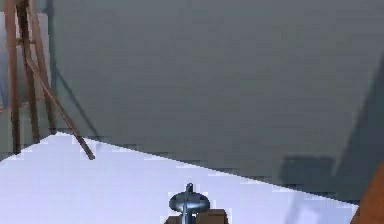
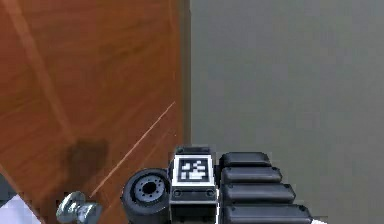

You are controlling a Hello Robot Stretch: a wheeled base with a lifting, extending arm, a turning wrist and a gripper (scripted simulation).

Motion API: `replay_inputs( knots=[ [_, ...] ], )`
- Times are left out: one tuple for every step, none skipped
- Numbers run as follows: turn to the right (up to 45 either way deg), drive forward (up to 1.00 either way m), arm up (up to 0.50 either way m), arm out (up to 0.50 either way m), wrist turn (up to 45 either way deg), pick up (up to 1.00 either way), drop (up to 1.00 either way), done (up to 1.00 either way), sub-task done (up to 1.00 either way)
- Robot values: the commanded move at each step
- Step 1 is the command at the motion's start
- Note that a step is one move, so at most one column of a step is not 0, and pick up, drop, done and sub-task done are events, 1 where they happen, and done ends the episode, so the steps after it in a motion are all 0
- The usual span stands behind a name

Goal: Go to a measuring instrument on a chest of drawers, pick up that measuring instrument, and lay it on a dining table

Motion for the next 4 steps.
replay_inputs(
  knots=[
    [0.0, 0.4, 0.0, 0.0, 0.0, 0.0, 0.0, 0.0, 0.0],
    [18.0, 0.0, 0.0, 0.0, 0.0, 0.0, 0.0, 0.0, 0.0],
    [0.0, 0.35, 0.0, 0.0, 0.0, 0.0, 0.0, 0.0, 0.0],
    [45.0, 0.0, 0.0, 0.0, 0.0, 0.0, 0.0, 0.0, 0.0]
  ],
)
